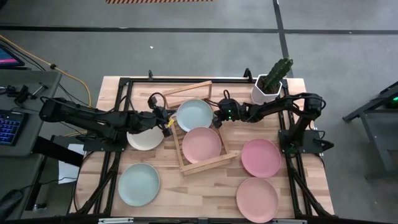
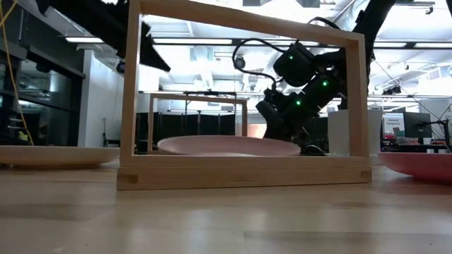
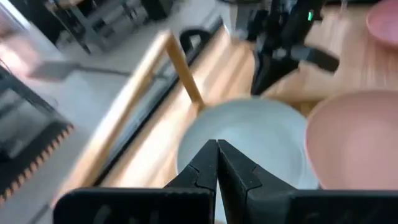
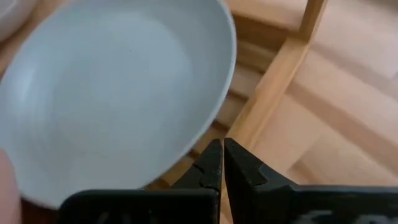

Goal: Place and stack plates onto a shelf
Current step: Adjust the plates on the shelf

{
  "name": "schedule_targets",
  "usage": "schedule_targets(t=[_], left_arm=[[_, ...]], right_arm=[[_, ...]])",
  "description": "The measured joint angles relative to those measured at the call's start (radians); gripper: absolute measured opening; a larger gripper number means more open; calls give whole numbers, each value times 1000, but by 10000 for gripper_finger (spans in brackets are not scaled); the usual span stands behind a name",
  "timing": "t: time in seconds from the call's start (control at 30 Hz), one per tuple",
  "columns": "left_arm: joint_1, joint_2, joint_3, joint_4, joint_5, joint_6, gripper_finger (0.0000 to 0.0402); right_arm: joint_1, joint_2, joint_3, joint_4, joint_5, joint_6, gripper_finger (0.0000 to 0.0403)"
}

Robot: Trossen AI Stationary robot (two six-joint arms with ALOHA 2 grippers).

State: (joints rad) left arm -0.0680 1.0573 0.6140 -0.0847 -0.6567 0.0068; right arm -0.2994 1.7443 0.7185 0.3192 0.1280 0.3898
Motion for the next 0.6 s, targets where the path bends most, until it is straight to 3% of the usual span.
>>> schedule_targets(t=[0.17,0.4,0.47,0.6], left_arm=[[30,0,0,-107,110,-82,0],[34,0,0,-126,124,-119,0],[34,0,0,-125,125,-119,0],[34,0,0,-124,128,-131,0]], right_arm=[[8,-8,0,-12,-32,-54,0],[10,-188,-1,-140,-39,-167,0],[11,-235,0,-140,-108,-192,0],[18,-256,0,-144,-365,-156,0]])
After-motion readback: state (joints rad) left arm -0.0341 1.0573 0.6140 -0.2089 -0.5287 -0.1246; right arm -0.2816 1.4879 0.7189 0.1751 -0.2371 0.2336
